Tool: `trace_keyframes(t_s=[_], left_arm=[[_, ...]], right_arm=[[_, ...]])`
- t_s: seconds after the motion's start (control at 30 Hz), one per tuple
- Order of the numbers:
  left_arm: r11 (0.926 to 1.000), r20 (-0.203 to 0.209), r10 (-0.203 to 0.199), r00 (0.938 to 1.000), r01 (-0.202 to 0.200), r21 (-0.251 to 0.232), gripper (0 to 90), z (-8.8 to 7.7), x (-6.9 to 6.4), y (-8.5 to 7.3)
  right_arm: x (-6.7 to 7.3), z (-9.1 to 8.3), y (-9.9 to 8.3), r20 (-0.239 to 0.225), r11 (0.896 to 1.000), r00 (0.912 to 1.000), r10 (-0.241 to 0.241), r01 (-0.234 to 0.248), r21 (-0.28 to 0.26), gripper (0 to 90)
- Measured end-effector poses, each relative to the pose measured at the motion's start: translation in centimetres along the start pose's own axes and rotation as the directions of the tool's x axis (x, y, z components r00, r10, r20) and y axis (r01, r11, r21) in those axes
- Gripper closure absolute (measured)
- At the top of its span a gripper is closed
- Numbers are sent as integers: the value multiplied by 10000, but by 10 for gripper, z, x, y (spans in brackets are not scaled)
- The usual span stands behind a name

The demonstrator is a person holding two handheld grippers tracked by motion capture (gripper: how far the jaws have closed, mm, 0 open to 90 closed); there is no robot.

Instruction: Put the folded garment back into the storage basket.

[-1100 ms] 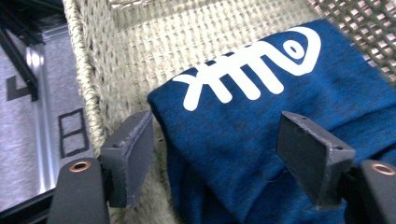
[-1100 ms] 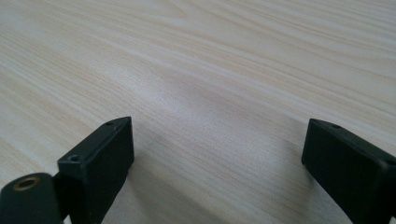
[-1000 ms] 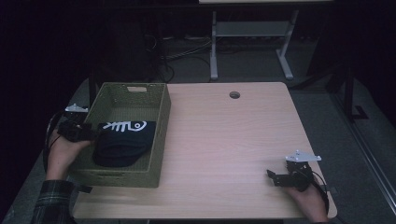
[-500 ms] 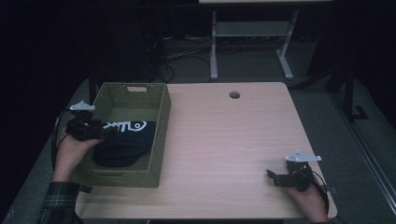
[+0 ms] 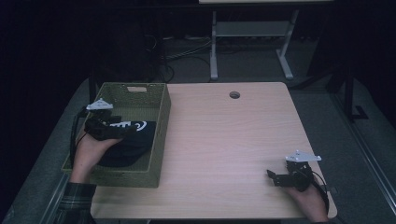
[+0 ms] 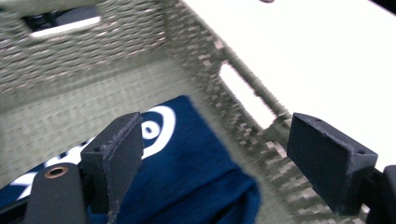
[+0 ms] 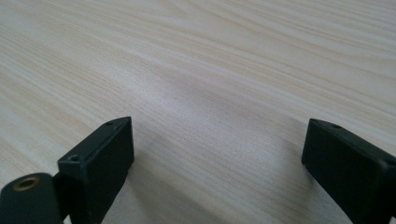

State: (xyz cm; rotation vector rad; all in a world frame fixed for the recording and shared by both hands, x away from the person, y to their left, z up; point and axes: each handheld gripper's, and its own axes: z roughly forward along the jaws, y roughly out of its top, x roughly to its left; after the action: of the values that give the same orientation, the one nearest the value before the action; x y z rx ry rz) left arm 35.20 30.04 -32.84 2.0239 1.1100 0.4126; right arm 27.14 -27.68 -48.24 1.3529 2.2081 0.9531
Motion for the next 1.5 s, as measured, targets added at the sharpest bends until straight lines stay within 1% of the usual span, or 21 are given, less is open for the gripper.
trace_keyframes(t_s=[0.1, 0.17, 0.37, 0.43, 0.57, 0.7, 0.8, 1.0, 1.03, 1.1, 1.13, 1.2, 1.3, 1.33, 1.5], left_arm=[[9997, 221, 157, 9996, -153, -188, 180, 3, -14, 3], [9995, 371, 179, 9992, -168, -282, 180, 5, -21, 5], [9973, 743, 548, 9957, -510, -522, 178, 12, -48, 14], [9967, 881, 598, 9943, -547, -594, 178, 15, -55, 16], [9946, 1184, 732, 9903, -638, -816, 178, 24, -74, 20], [9938, 1544, 846, 9844, -722, -844, 177, 37, -93, 22], [9927, 1694, 924, 9812, -775, -928, 177, 44, -106, 23], [9900, 1941, 1149, 9742, -962, -1030, 177, 57, -130, 23], [9894, 1942, 1197, 9736, -1007, -1049, 177, 59, -134, 23], [9882, 1867, 1255, 9744, -1061, -1105, 177, 65, -141, 20], [9879, 1855, 1228, 9749, -1022, -1167, 178, 68, -145, 19], [9874, 1917, 1268, 9732, -1053, -1184, 177, 74, -150, 16], [9858, 1971, 1438, 9698, -1230, -1142, 177, 82, -158, 13], [9858, 1987, 1424, 9697, -1208, -1166, 177, 84, -160, 12], [9845, 2049, 1587, 9658, -1391, -1065, 177, 100, -170, 2]], right_arm=[[0, 0, 0, 19, 10000, 10000, -1, 1, 7, 87], [0, 0, 0, 31, 10000, 10000, -10, 10, -3, 87], [0, 0, 0, 19, 10000, 10000, 12, -12, -5, 87], [0, 0, 0, 17, 10000, 10000, -11, 11, -10, 87], [0, 0, 0, 15, 10000, 10000, -5, 5, -6, 87], [0, 0, 0, 27, 10000, 10000, -1, 1, -4, 87], [0, 0, 0, 25, 10000, 10000, 1, -1, -7, 87], [0, 0, 0, 17, 10000, 10000, -1, 1, -1, 87], [0, 0, 0, 15, 10000, 10000, 0, 0, -1, 87], [0, 0, 0, 11, 10000, 10000, 10, -10, -22, 87], [0, 0, 0, 15, 10000, 10000, -12, 12, -13, 87], [0, 0, 0, 13, 10000, 10000, -5, 5, -5, 87], [0, 0, 0, -7, 10000, 10000, 21, -21, 7, 87], [0, 0, 0, -3, 10000, 10000, 0, 0, -3, 87], [0, 0, 0, -2, 10000, 10000, -12, 12, 1, 86]])
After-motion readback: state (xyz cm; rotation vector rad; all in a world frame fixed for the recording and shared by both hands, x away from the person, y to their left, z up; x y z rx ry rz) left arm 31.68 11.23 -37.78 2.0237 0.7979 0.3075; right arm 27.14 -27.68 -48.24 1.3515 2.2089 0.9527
